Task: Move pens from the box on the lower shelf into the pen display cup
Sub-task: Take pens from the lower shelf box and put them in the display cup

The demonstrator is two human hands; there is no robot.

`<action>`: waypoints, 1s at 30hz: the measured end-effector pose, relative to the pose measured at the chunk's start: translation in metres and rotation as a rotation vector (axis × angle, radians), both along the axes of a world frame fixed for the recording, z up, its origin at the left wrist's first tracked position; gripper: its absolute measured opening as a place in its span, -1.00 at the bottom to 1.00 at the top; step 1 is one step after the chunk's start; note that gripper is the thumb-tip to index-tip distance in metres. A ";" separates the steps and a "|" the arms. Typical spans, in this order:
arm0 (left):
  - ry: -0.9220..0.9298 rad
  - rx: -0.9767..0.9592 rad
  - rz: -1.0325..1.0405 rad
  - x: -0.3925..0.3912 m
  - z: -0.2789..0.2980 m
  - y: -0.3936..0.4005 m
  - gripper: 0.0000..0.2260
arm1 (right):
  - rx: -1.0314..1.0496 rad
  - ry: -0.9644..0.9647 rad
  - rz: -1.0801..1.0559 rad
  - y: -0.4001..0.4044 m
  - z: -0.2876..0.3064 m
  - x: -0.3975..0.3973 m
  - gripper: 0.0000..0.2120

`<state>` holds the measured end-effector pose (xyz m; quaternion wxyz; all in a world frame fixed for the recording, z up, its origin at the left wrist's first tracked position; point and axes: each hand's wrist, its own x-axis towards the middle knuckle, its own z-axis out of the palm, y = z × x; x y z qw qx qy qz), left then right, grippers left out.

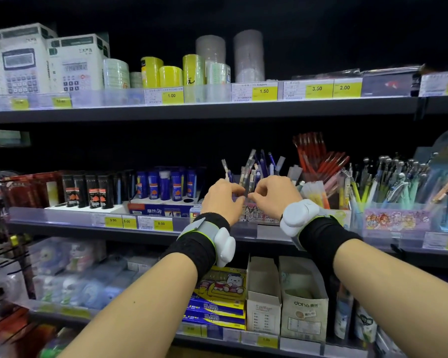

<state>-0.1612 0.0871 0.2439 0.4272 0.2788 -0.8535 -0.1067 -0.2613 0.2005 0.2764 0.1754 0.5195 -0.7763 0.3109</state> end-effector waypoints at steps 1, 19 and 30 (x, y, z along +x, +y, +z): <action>0.048 -0.045 0.004 0.004 -0.002 0.000 -0.83 | -0.022 0.029 0.014 0.000 -0.002 0.002 -0.76; -0.167 -0.034 -0.024 0.122 -0.111 -0.032 -0.84 | -0.020 0.066 0.471 -0.018 -0.113 0.058 -0.74; -0.394 0.282 0.083 0.153 -0.184 -0.070 -0.87 | 0.416 0.010 0.372 -0.061 -0.194 0.064 -0.74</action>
